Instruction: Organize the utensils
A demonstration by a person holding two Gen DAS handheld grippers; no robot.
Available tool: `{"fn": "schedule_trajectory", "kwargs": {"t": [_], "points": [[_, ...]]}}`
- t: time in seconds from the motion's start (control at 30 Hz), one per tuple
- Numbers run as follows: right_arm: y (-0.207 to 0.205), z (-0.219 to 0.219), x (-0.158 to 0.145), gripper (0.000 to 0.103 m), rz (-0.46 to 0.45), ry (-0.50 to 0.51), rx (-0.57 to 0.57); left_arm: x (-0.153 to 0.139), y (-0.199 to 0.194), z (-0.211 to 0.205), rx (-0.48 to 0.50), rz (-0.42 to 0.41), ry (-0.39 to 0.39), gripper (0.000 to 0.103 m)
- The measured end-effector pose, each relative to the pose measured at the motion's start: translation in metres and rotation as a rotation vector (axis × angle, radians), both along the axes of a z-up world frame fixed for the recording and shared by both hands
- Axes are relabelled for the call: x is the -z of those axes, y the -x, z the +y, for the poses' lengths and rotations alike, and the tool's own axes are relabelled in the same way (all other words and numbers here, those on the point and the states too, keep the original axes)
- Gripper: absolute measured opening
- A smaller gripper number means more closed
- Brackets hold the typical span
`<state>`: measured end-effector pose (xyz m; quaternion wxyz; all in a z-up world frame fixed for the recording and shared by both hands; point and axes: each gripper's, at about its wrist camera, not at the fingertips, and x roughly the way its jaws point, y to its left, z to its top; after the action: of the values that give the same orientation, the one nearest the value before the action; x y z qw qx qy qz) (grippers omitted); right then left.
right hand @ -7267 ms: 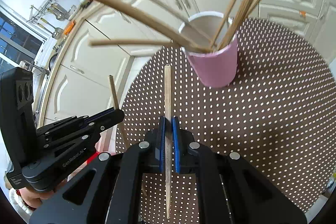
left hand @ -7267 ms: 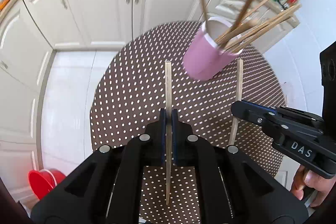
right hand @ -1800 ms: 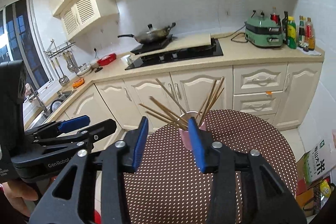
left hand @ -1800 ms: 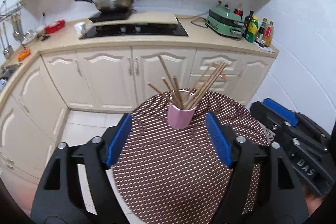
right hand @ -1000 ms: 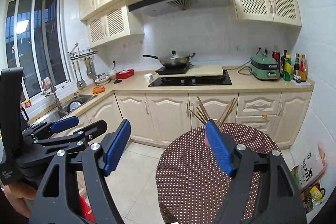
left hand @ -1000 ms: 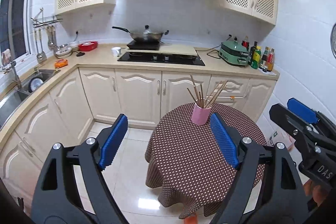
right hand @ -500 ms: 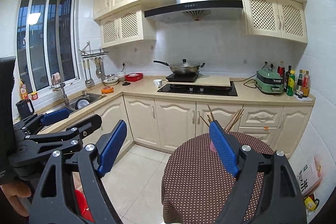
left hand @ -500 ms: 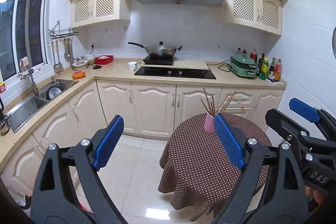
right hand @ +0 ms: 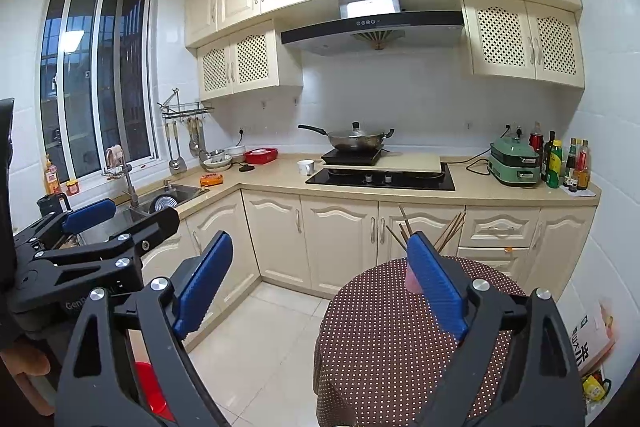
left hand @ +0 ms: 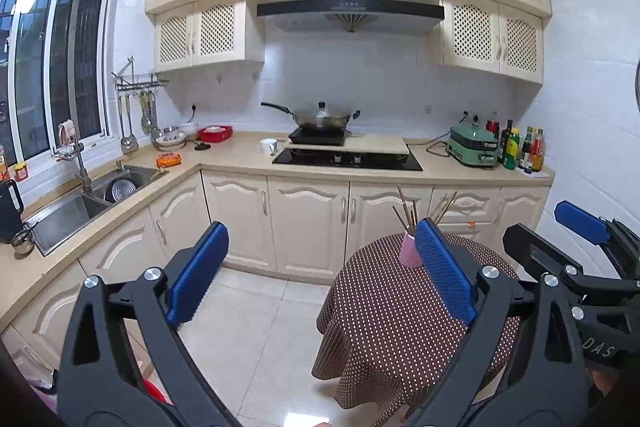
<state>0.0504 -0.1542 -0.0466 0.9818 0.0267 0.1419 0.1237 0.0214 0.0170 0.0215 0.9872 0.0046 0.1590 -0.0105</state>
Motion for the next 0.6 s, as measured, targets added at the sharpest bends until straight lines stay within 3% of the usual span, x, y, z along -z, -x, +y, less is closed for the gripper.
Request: {"fn": "schedule_trajectory", "kwargs": {"t": [0.6], "points": [[0.010,-0.008,-0.005,0.088,-0.025,-0.025,-0.027,-0.009,0.009,-0.011,-0.030,-0.046,-0.046,0.097]]}}
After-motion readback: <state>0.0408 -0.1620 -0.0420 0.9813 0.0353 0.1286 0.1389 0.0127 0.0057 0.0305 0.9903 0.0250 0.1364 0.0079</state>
